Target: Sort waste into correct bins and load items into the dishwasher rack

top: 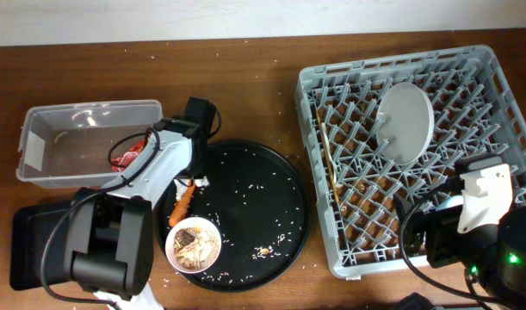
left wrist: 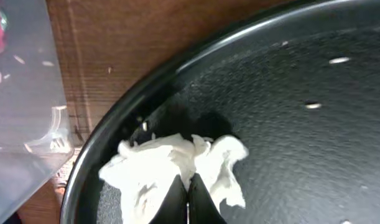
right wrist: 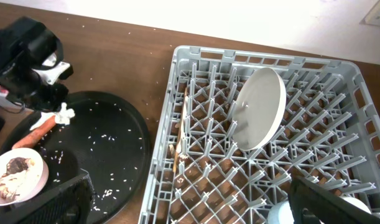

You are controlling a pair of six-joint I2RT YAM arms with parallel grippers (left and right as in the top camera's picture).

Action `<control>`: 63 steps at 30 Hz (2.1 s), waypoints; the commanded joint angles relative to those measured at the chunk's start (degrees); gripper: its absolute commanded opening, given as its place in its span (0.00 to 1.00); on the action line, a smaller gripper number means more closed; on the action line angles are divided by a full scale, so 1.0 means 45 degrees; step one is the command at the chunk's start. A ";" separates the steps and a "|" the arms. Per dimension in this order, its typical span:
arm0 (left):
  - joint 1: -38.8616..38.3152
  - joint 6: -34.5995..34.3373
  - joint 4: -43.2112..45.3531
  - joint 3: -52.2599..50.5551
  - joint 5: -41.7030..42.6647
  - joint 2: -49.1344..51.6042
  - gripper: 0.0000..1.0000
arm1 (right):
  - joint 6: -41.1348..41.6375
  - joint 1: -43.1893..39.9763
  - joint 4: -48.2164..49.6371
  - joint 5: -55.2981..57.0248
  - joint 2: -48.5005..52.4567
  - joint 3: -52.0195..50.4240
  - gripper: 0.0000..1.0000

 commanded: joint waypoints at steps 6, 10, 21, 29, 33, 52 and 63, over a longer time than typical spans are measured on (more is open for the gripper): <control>0.3084 -0.0044 -0.3186 0.5824 -0.1287 -0.0636 0.10 | 0.0151 0.0078 0.0015 0.0209 0.0010 -0.0024 0.99; 0.4600 0.0442 -0.3837 0.6562 0.1457 -0.0879 0.93 | 0.0151 0.0078 0.0015 0.0209 0.0010 -0.0029 0.99; -0.0423 -0.0442 -0.4721 0.1127 -0.0301 -0.1520 0.77 | 0.0151 0.0078 0.0015 0.0209 0.0010 -0.0024 0.99; -0.0311 -0.0097 0.0879 -0.3682 -0.0622 -0.1520 0.52 | 0.0151 0.0078 0.0015 0.0209 0.0010 -0.0024 0.99; -0.0311 0.0272 0.1156 -0.3230 -0.0578 -0.1549 0.08 | 0.0151 0.0078 0.0015 0.0209 0.0010 -0.0029 0.99; 0.9913 -0.5790 -0.2531 -0.3983 0.1972 -0.5134 0.74 | 0.0151 0.0078 0.0010 0.0209 0.0010 -0.0029 0.99; -0.2147 -0.0340 -0.3706 -0.3191 0.2710 -0.8218 0.63 | 0.0151 0.0078 0.0015 0.0209 0.0010 -0.0029 0.99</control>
